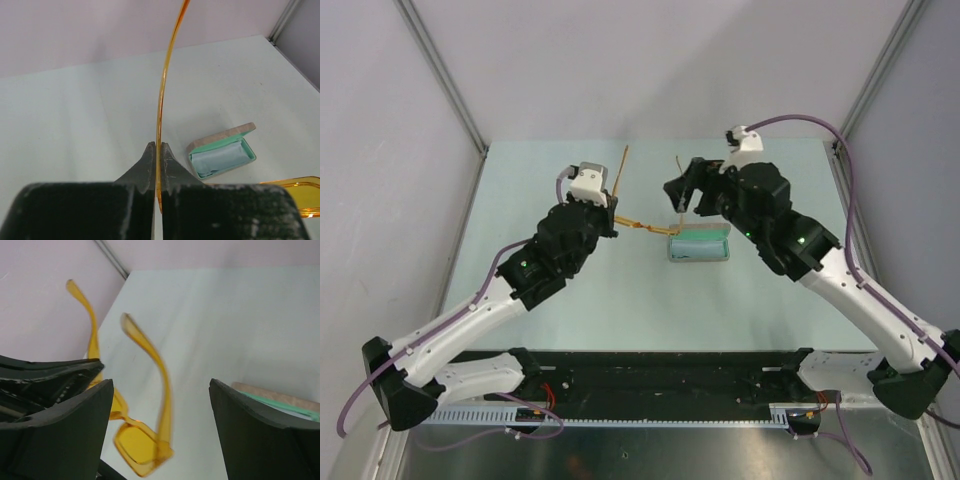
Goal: Organize the sunglasses
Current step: Fold the right temple of the sunglasses with the sunglasses.
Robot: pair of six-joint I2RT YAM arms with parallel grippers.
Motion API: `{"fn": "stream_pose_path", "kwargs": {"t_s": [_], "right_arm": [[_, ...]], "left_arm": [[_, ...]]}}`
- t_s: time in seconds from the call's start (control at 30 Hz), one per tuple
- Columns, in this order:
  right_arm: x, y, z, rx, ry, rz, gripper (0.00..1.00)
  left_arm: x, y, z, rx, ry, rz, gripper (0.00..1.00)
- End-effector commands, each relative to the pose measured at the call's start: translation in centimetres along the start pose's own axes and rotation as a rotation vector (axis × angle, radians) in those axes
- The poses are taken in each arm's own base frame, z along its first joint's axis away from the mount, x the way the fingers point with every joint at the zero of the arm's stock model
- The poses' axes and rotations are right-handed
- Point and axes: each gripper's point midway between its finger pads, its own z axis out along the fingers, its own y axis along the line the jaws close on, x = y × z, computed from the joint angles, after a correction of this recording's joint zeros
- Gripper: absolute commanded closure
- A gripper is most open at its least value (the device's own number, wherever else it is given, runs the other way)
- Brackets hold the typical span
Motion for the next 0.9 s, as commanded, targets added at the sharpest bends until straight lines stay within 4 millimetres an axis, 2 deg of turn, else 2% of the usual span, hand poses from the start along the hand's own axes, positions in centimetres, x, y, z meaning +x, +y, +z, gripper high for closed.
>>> {"fn": "stream_pose_path", "kwargs": {"t_s": [0.0,0.1,0.2,0.4,0.57,0.7,0.87], "right_arm": [[0.6,1.3,1.0,0.072,0.015,-0.089,0.18],[1.6,1.4,1.8,0.095,0.049,-0.11,0.19],[1.7,1.6,2.0,0.098,0.044,-0.121,0.19],[2.1,5.1,1.7,-0.054,0.05,-0.182,0.19],[-0.2,5.0,0.3,-0.035,-0.027,-0.169,0.18],[-2.5,4.3,-1.5,-0.005,-0.094,-0.16,0.11],[-4.6,1.3,-4.3,0.11,-0.164,-0.124,0.12]], "left_arm": [[-2.5,0.2,-0.2,-0.084,-0.088,0.001,1.0],[-2.8,-0.4,-0.2,-0.07,-0.097,-0.015,1.0],[-2.9,-0.6,-0.3,-0.061,-0.104,-0.023,1.0],[-2.6,-0.8,-0.2,-0.052,-0.1,-0.037,1.0],[-1.6,-0.2,0.0,-0.088,-0.082,-0.025,1.0],[-1.0,0.4,0.1,-0.125,-0.074,-0.028,1.0],[-1.5,0.5,0.1,-0.135,-0.082,-0.04,1.0]]}}
